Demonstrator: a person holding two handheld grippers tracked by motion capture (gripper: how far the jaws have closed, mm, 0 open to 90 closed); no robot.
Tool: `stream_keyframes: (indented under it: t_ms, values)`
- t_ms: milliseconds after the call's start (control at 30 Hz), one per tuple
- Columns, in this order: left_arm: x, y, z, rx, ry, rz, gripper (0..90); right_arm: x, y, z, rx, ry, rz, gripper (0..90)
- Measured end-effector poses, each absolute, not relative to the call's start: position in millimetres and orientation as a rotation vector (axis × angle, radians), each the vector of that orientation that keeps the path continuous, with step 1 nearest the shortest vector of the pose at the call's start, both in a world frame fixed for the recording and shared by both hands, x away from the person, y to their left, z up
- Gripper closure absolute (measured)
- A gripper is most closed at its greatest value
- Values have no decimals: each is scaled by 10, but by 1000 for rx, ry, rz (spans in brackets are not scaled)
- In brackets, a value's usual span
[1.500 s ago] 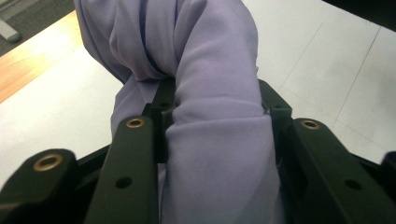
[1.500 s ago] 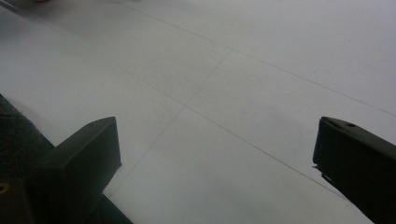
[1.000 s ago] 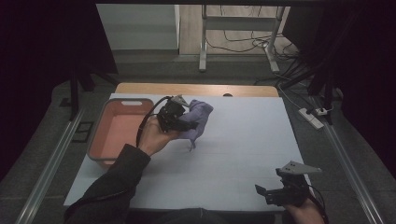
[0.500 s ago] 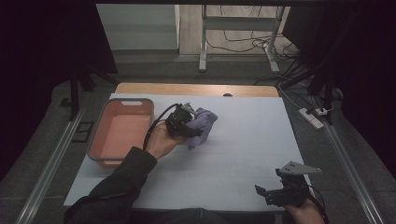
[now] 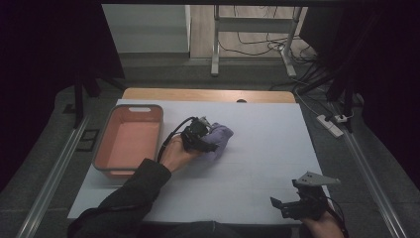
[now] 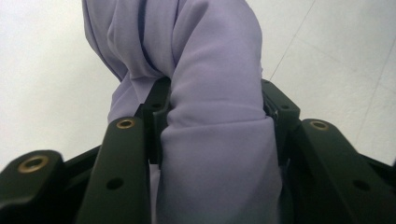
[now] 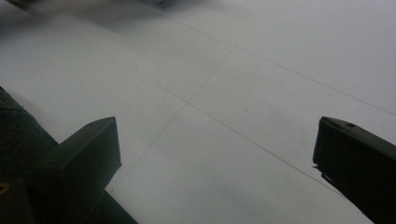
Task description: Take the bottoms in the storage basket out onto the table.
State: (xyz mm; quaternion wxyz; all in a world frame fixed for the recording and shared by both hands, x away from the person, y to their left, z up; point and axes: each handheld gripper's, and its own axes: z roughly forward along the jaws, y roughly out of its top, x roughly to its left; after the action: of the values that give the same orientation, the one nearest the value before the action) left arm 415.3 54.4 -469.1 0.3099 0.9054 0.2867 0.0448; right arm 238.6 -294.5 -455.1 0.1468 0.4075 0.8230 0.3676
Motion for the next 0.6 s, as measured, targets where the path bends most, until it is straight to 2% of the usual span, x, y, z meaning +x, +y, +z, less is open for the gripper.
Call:
stream_keyframes:
  t_ms: [367, 600]
  values:
    - [4210, 521, -4849, 2425, 788, 124, 497, 2384, -2942, -4553, 1172, 2371, 1057, 5]
    - [4247, 520, -4917, 2426, 806, 137, 406, 2383, -2941, -4553, 1173, 2373, 1056, 5]
